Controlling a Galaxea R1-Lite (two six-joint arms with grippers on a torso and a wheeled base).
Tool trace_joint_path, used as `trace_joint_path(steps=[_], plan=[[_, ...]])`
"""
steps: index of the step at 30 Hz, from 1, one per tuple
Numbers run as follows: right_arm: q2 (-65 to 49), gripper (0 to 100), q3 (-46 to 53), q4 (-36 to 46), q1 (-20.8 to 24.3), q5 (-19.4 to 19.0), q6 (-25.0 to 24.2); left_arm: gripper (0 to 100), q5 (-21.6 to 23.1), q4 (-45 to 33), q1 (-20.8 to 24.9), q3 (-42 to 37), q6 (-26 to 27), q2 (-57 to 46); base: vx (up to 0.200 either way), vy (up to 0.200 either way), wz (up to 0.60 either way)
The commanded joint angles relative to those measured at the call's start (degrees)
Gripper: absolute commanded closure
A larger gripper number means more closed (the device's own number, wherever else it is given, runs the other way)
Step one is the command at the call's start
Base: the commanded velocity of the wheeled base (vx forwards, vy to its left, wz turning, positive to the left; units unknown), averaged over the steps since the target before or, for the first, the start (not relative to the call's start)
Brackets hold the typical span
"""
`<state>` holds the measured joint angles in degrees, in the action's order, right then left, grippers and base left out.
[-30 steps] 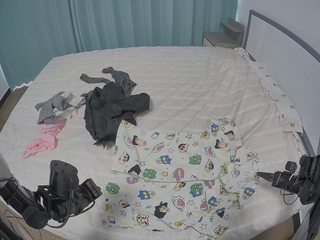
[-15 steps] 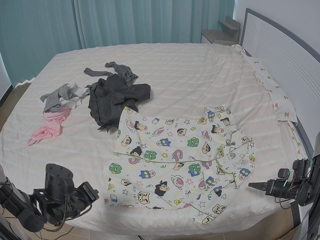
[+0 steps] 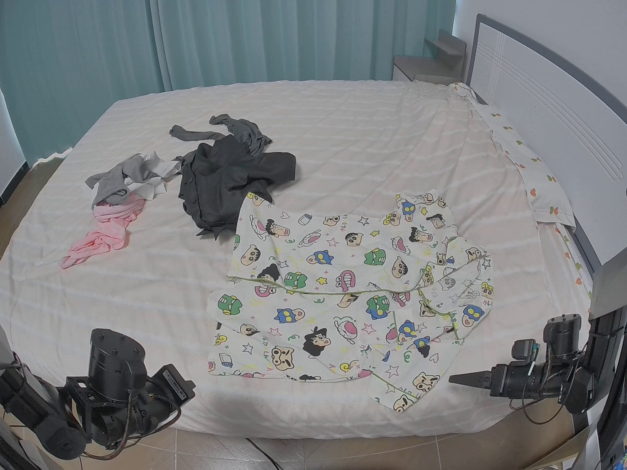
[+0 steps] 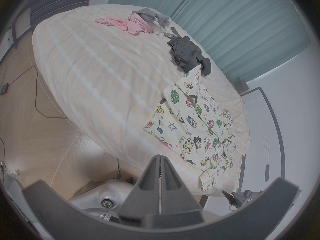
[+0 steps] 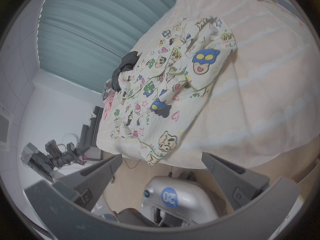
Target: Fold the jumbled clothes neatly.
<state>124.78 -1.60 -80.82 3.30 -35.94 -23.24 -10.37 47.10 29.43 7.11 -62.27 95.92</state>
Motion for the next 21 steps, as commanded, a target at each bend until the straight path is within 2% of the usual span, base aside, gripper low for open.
trace_joint_path(steps=[1,2,4,12,13,21], plan=[[3.27,0,-4.20,-1.35,8.21,6.06,-6.21,100,0.79,0.09,0.19,-1.04,-0.92,0.15,0.000,0.000,0.00],[4.15,0,-4.73,-1.35,9.35,8.25,-6.21,100,0.79,0.09,0.19,-1.13,-1.01,0.06,0.000,0.000,0.00],[5.03,0,-5.35,-1.35,10.67,10.10,-6.30,100,0.79,0.09,0.19,-1.31,-1.01,0.06,0.000,0.000,0.00],[7.58,0,-7.28,-0.21,13.13,10.89,-6.38,100,0.88,0.09,0.19,-1.31,-1.01,0.41,0.000,0.000,0.00],[8.64,0,-8.07,-0.12,13.31,12.82,-6.30,100,0.79,0.09,0.10,-1.39,-1.01,0.24,0.000,0.000,0.00],[10.22,0,-10.80,1.02,18.23,15.81,-6.47,100,0.79,0.18,0.10,-1.31,-1.01,0.41,0.000,0.000,0.00]])
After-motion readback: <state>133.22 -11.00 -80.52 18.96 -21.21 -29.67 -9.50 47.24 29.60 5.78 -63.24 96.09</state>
